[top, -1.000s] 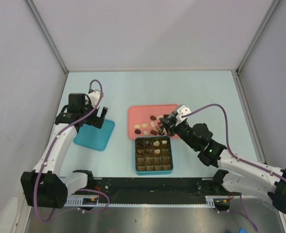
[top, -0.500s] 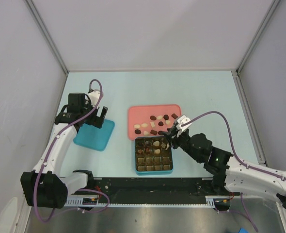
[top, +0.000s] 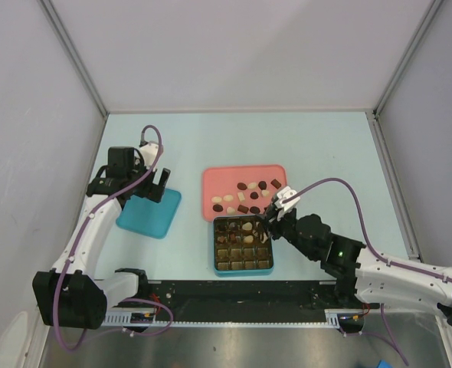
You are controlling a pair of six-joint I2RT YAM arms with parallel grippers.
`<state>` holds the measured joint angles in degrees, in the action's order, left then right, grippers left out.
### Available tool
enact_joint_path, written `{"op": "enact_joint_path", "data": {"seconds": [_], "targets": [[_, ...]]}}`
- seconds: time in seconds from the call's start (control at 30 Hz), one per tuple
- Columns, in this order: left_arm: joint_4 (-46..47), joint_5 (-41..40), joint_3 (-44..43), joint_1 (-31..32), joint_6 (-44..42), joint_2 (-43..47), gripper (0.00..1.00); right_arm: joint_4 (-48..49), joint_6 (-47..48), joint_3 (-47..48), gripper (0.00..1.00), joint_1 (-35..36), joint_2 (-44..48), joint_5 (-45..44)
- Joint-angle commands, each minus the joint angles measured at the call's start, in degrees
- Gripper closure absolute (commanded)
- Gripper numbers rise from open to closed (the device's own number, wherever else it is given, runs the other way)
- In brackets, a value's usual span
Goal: Pack the chocolate
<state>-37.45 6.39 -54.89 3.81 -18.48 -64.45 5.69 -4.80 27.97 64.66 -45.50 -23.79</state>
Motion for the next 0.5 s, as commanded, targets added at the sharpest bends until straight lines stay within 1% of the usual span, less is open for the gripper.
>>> {"op": "enact_joint_path", "data": {"seconds": [0.0, 0.17, 0.27, 0.33, 0.43, 0.47], "targets": [[0.89, 0.11, -1.36, -0.3, 0.02, 1.52, 0.0, 5.38, 1.19, -0.1, 0.59, 0.29, 0.41, -1.78], [0.98, 0.11, -1.36, -0.3, -0.15, 1.34, 0.0, 7.75, 3.83, 0.07, 0.57, 0.29, 1.37, -2.4], [1.15, 0.29, -1.27, -0.3, -0.15, 1.25, 0.0, 11.43, 6.36, 0.42, 0.57, 0.2, 0.94, -3.01], [1.33, 0.29, -1.27, -0.3, -0.07, 1.16, 0.0, 16.17, 9.0, 0.77, 0.6, -0.24, -1.17, -3.1], [1.33, 0.29, -1.27, -0.3, -0.06, 0.9, 0.0, 21.71, 9.19, 2.79, 0.63, -4.97, -6.43, 1.1], [1.42, 0.29, -1.27, -0.3, -0.06, 0.99, 0.0, 25.12, 9.11, 3.32, 0.65, -8.03, -7.93, 3.81]]}}
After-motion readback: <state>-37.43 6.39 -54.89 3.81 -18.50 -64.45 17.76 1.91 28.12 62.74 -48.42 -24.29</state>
